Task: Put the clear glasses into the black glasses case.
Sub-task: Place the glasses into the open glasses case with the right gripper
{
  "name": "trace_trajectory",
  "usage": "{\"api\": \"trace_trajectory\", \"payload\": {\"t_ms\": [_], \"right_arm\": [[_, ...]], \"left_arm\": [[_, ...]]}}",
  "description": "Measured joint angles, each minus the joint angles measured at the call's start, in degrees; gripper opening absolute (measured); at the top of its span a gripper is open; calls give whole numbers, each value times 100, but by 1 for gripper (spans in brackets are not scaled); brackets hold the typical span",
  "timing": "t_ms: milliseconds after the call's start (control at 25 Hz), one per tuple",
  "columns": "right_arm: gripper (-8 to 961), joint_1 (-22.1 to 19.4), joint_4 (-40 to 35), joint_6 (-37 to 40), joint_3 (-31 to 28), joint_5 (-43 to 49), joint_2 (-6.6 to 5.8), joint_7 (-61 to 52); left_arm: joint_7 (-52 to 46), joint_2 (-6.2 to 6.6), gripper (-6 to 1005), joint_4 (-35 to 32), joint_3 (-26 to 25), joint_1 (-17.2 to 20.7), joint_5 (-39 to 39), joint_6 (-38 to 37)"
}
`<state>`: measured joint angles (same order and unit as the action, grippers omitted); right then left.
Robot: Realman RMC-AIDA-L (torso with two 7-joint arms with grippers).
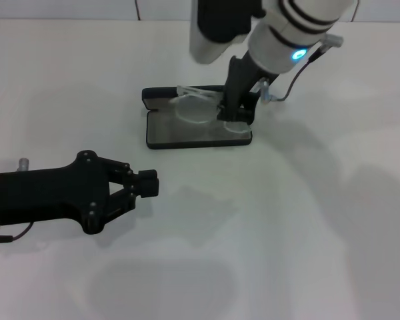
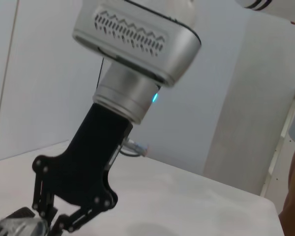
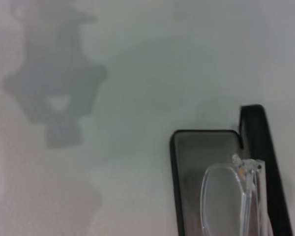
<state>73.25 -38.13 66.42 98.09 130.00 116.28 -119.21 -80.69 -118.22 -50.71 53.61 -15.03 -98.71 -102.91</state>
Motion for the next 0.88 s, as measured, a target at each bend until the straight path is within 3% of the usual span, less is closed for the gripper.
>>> {"api": "trace_trajectory", "payload": {"t_ms": [880], "right_arm": [[124, 149, 74, -543, 867, -362, 0, -75]], "left_arm": [[27, -29, 87, 0, 17, 0, 1, -1]]}}
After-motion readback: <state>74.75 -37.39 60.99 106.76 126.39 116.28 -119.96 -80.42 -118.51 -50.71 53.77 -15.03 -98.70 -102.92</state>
